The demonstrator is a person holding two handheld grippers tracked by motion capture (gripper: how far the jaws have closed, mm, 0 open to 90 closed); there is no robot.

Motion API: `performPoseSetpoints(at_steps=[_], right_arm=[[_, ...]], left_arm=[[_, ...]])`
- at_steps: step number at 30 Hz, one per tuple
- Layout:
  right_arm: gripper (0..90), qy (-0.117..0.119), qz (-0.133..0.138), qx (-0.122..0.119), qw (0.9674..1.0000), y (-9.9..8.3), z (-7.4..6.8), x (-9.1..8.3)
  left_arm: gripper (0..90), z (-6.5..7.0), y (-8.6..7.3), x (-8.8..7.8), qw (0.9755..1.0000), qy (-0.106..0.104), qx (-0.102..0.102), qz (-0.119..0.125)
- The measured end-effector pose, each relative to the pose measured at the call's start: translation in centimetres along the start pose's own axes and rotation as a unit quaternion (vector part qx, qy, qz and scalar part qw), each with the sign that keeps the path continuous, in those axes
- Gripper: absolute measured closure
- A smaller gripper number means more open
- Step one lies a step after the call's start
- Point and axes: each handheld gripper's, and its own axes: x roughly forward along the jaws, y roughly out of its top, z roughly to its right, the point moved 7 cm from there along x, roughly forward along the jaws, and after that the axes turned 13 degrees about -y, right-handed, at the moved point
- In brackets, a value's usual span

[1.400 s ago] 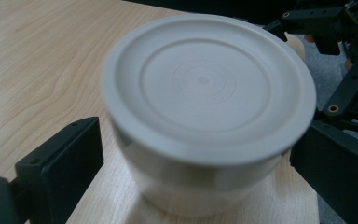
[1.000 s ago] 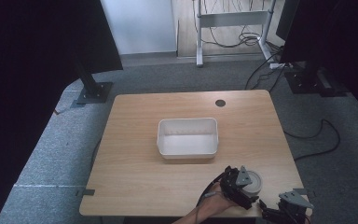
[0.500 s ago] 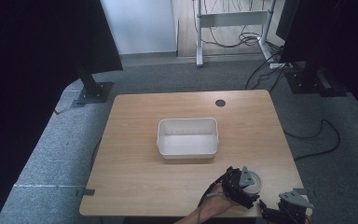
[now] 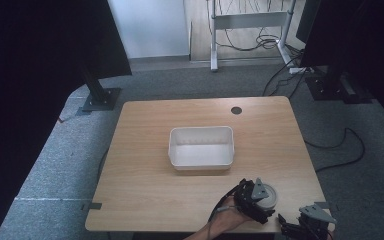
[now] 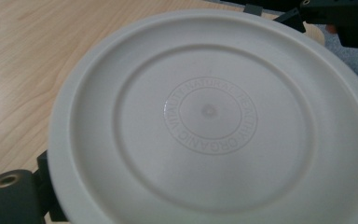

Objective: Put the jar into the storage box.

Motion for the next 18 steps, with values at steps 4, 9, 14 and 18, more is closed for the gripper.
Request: performPoseSetpoints(at_steps=[4,9,14,18], right_arm=[[0.0,0.0,0.0,0.0,1.0,0.0,0.0,0.0],[0.0,0.0,0.001,0.001,1.0,0.0,0.0,0.0],[0.0,-0.001,0.001,0.001,1.0,0.0,0.0,0.0],[0.0,-0.001,0.001,0.001,1.0,0.0,0.0,0.0]], left_arm=[[9.7,-0.2,0.0,-0.8,1.0,0.003,0.0,0.002],[9.6,-0.5,-0.1,-1.8,1.0,0.006,0.001,0.003],[9.7,-1.0,-0.2,-3.1,0.9999,0.013,0.001,0.005],[9.7,-1.4,-0.3,-4.0,0.9998,0.02,0.0,0.005]])
